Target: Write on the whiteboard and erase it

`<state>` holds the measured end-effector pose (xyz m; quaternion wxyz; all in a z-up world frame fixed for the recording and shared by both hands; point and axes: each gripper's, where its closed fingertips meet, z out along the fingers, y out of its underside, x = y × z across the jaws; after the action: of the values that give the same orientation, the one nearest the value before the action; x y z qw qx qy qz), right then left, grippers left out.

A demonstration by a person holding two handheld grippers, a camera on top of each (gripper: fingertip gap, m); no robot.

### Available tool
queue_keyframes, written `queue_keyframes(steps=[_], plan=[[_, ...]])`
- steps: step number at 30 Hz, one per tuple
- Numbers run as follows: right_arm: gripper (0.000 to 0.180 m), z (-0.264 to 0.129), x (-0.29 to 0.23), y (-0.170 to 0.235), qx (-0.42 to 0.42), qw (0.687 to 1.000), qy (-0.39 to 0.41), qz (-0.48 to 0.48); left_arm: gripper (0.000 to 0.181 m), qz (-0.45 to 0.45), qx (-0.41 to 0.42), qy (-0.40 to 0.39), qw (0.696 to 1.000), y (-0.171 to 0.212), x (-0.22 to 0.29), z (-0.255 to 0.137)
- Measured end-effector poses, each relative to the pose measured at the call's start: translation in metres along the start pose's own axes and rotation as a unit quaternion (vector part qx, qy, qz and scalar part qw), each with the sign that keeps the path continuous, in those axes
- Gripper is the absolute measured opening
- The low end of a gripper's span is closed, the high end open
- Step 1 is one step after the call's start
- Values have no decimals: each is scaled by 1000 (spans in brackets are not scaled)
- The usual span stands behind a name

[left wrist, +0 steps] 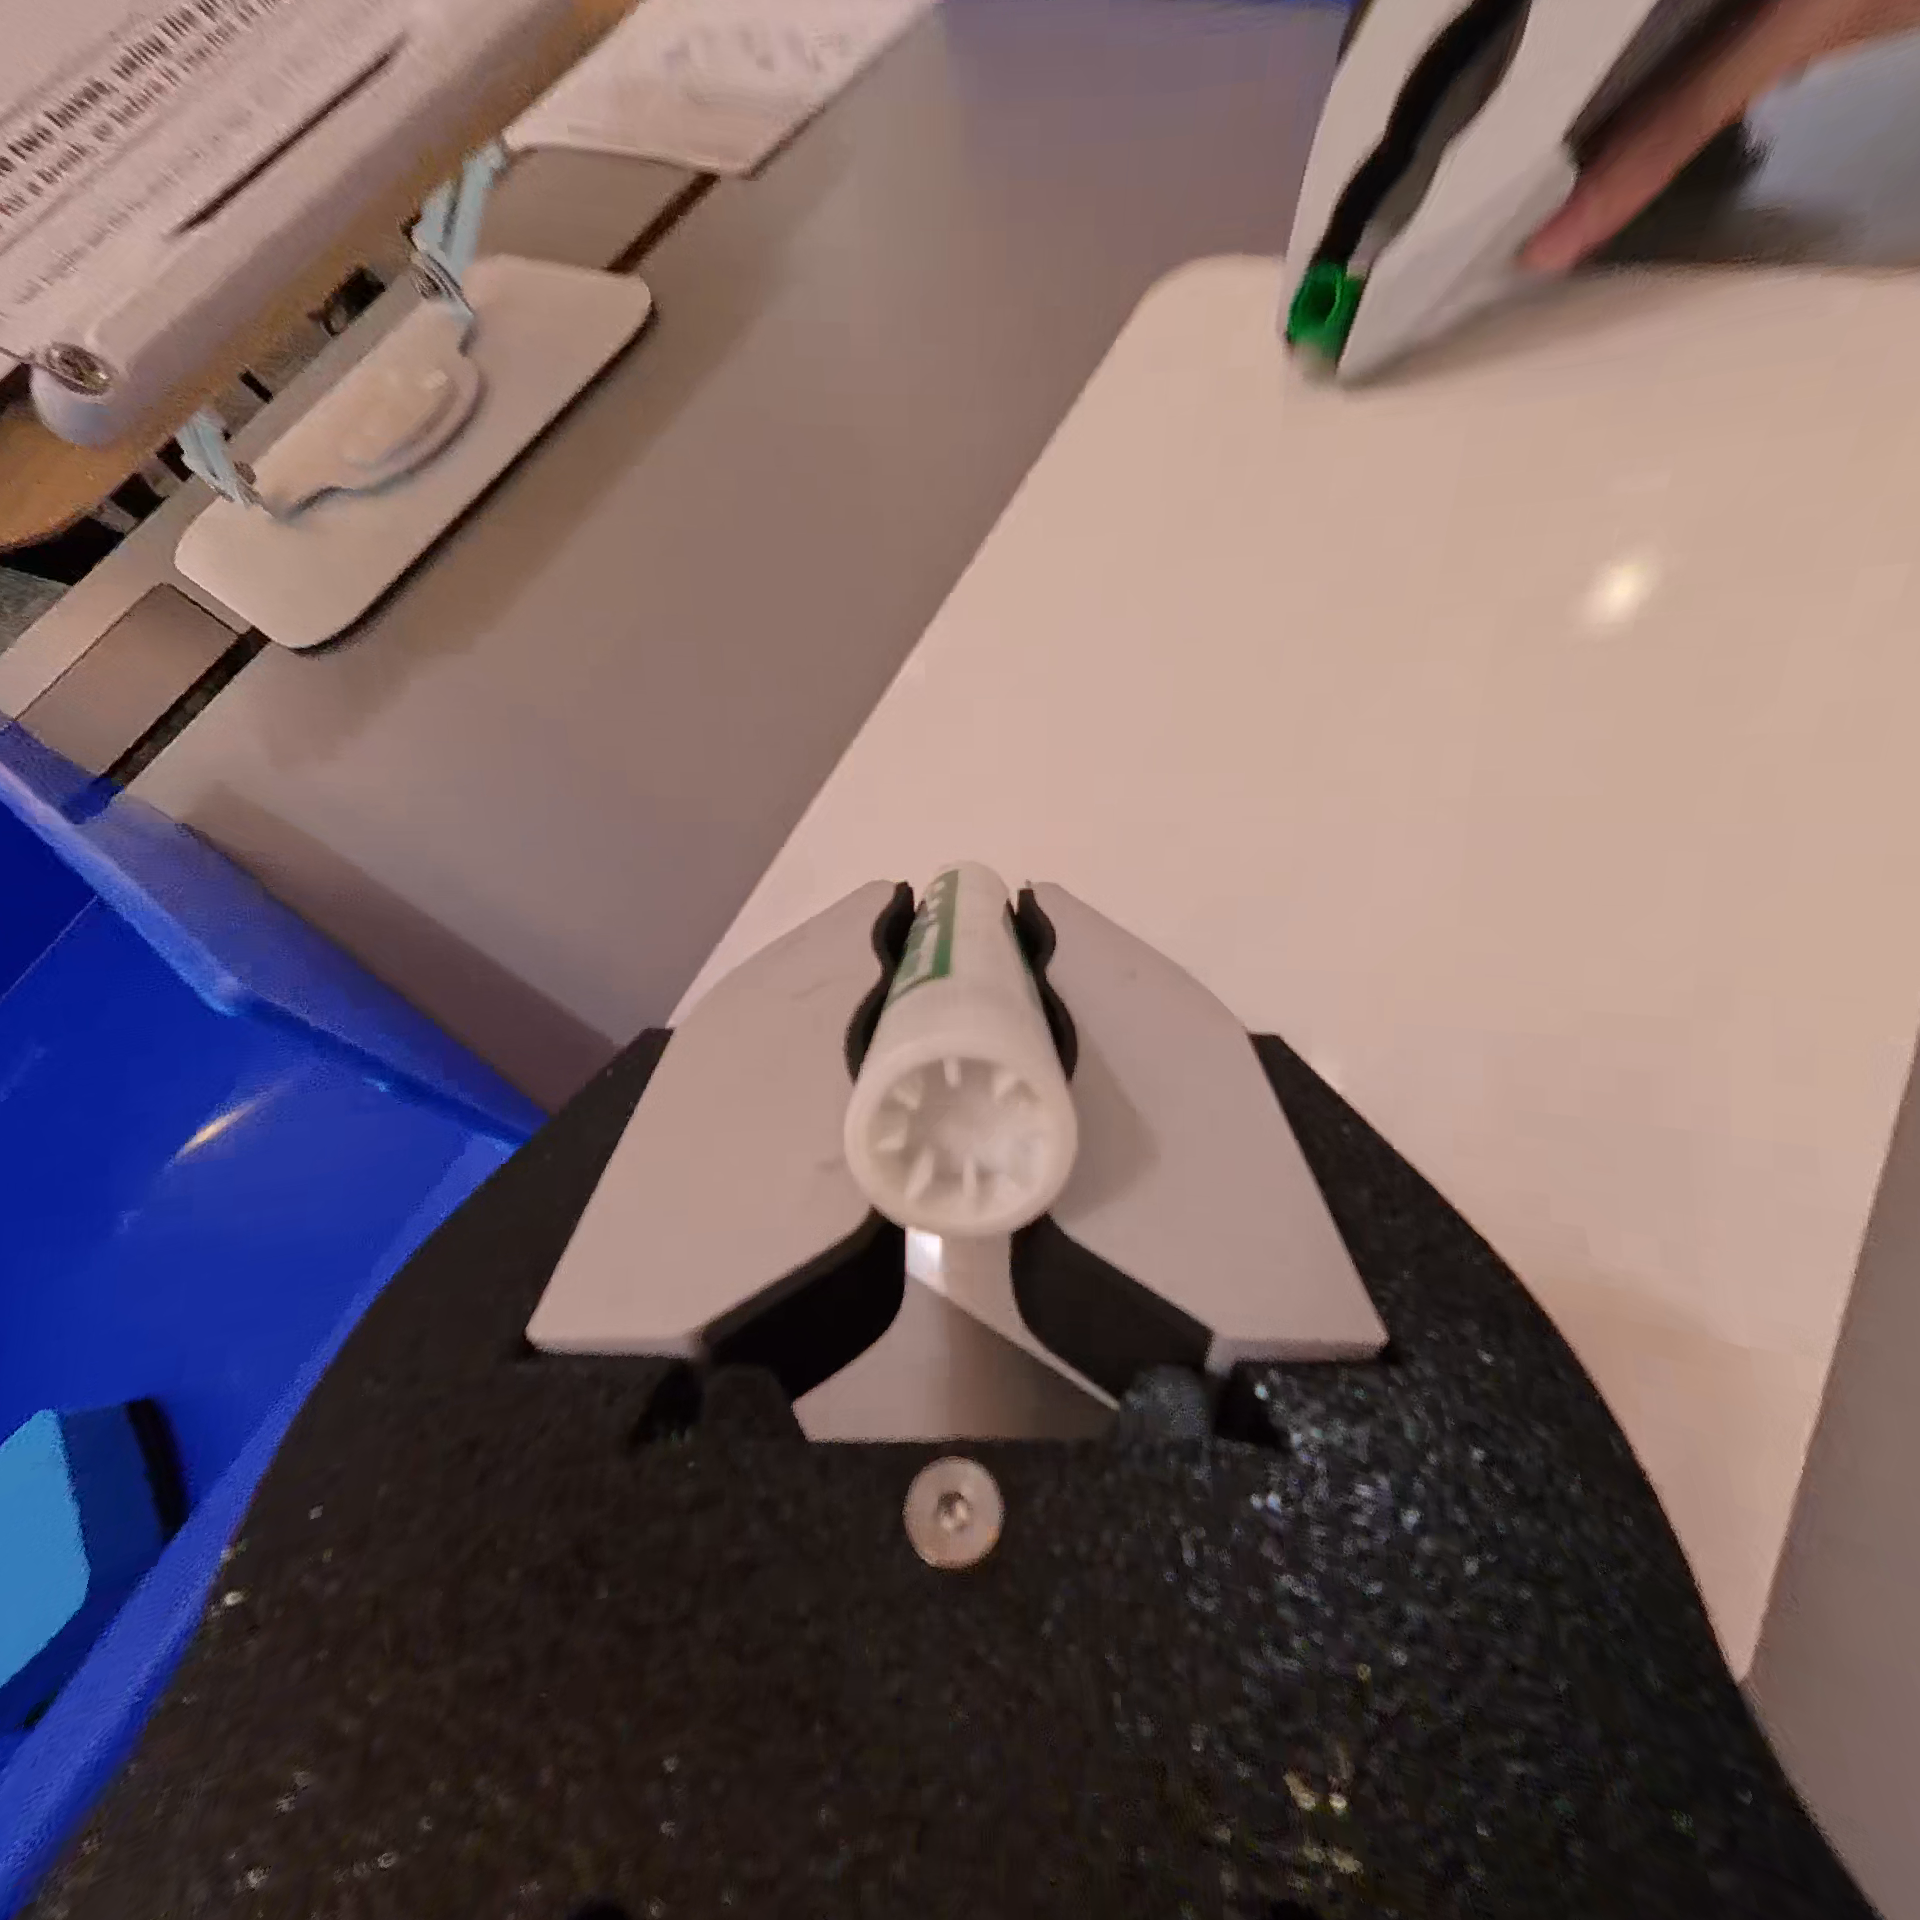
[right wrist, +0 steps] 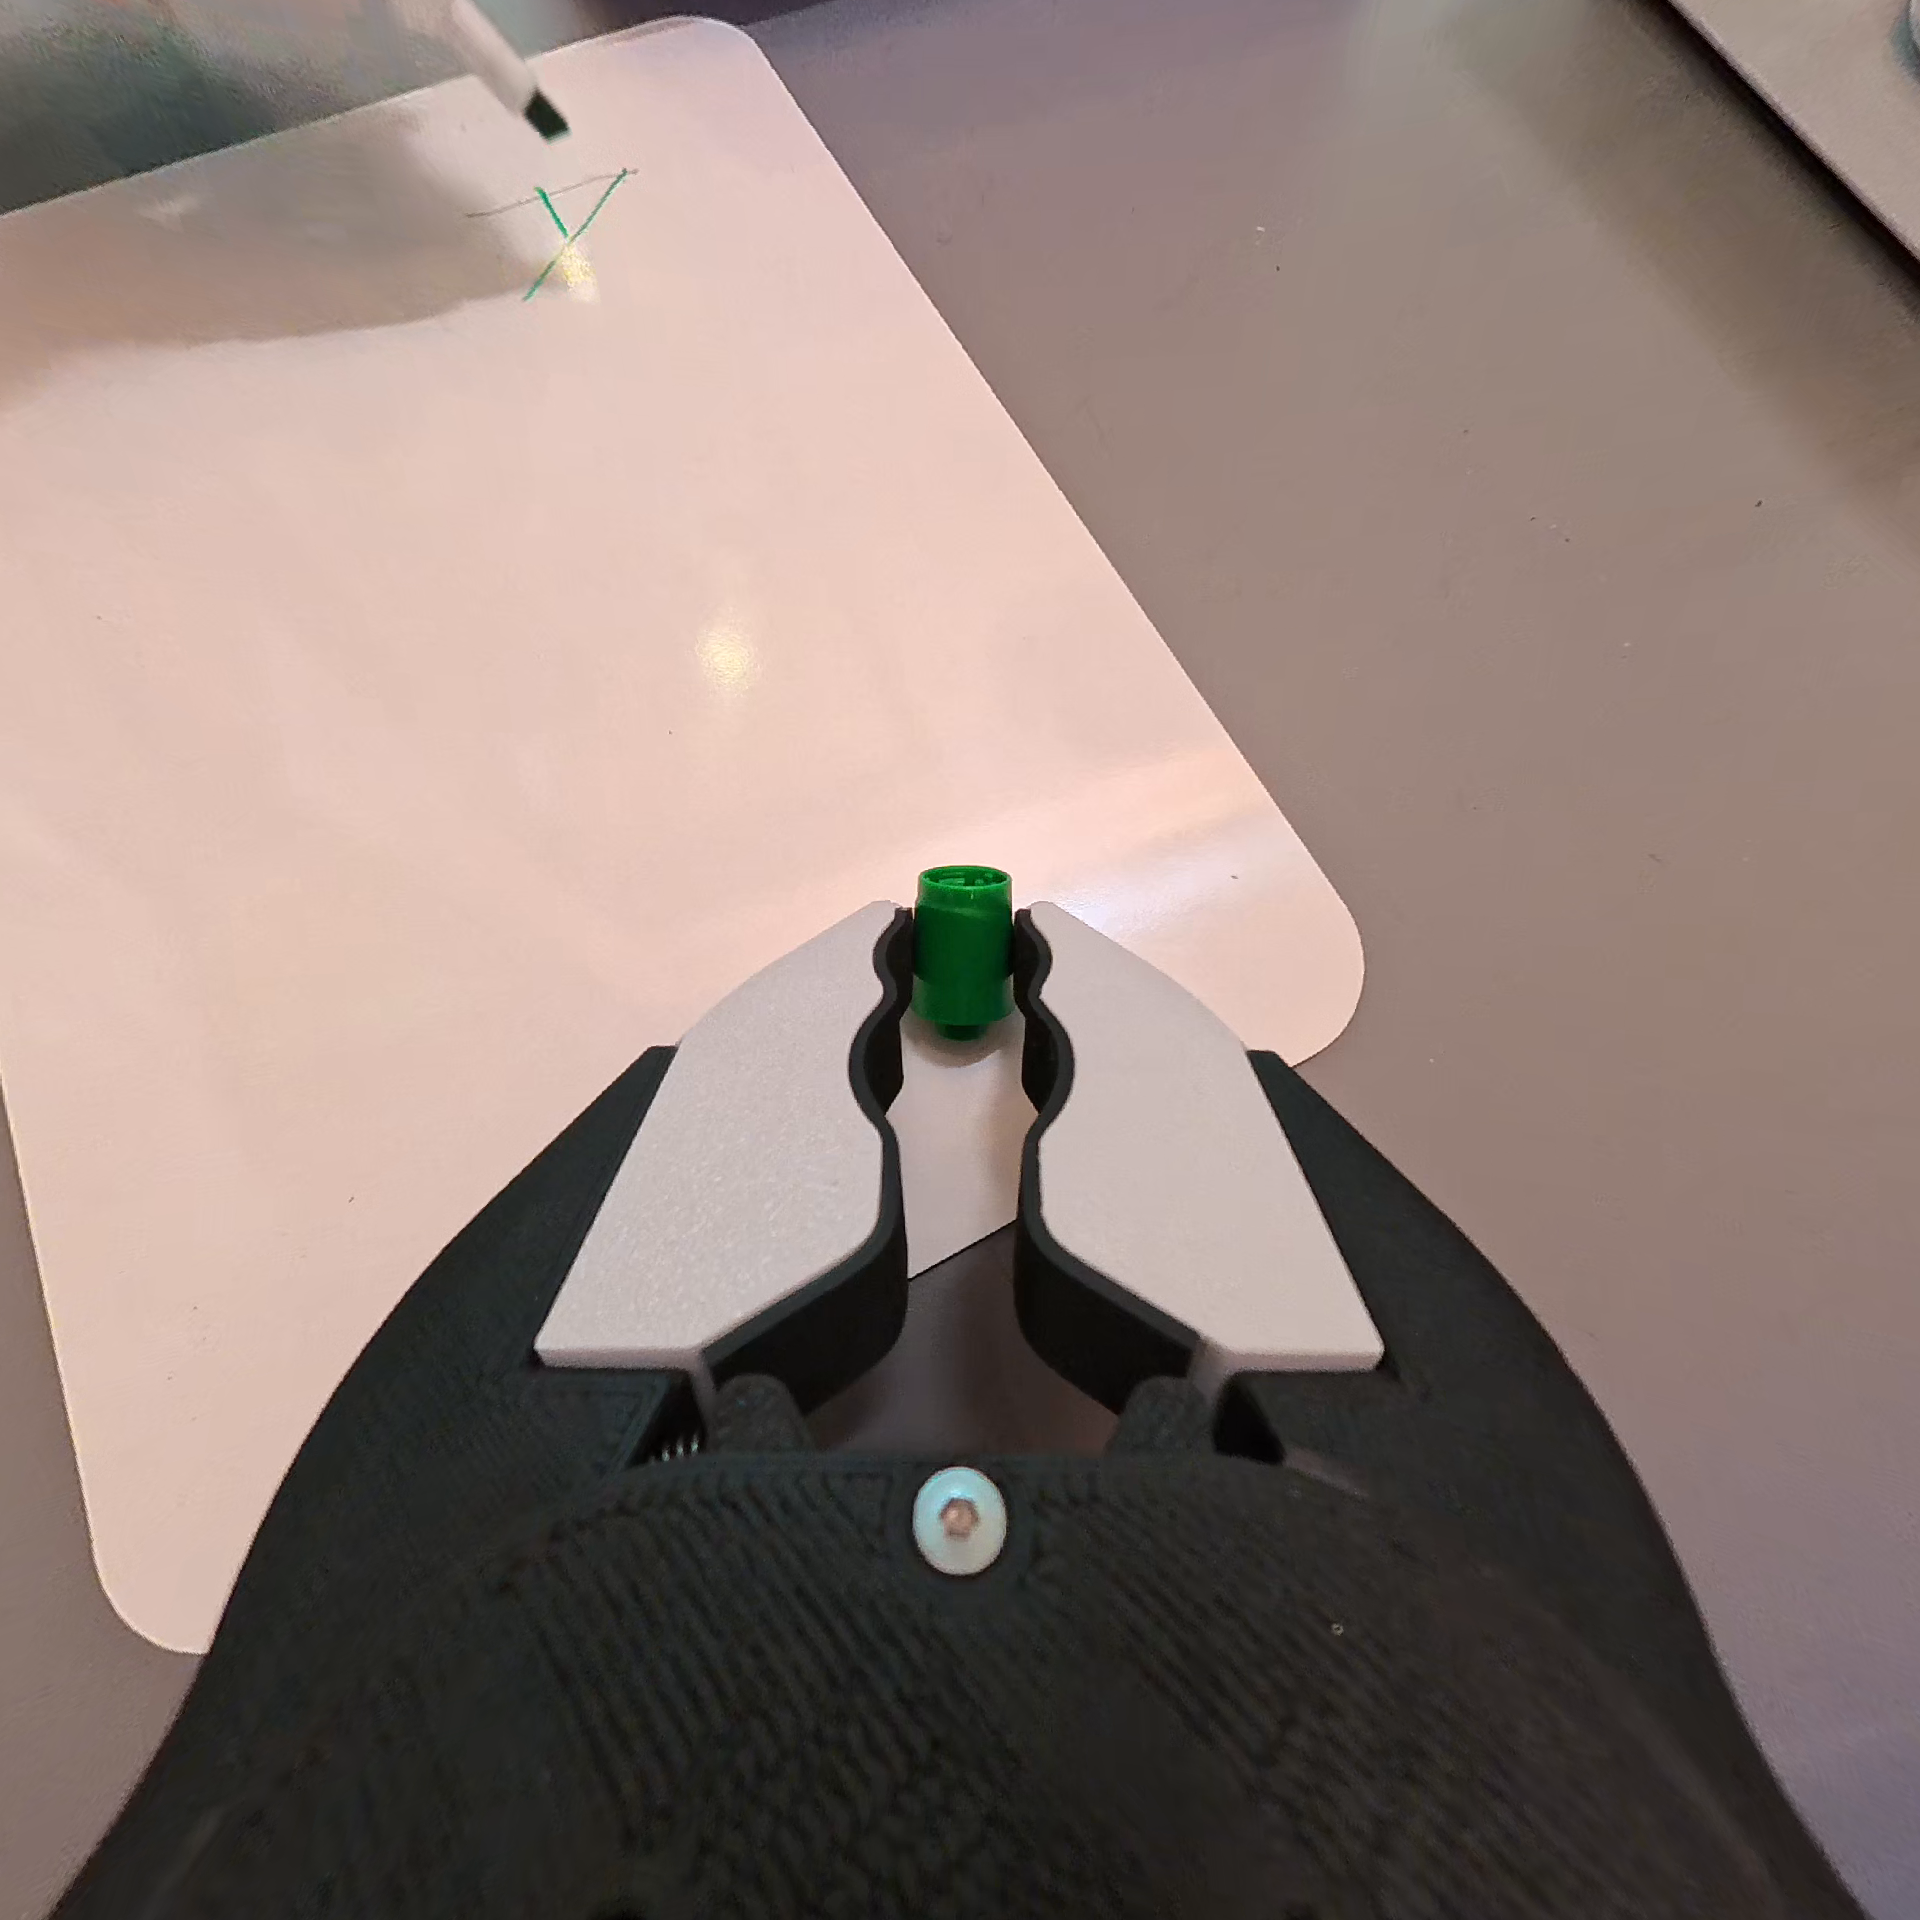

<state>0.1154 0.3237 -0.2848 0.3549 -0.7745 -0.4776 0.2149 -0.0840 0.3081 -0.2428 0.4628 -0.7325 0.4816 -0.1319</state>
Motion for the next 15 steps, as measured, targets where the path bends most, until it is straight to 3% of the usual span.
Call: queue_keyframes(steps=[15], plan=[[18, 0, -1, 0, 0, 1000, -2, 1, 19, 53, -49, 4, 997, 2, 2, 27]])
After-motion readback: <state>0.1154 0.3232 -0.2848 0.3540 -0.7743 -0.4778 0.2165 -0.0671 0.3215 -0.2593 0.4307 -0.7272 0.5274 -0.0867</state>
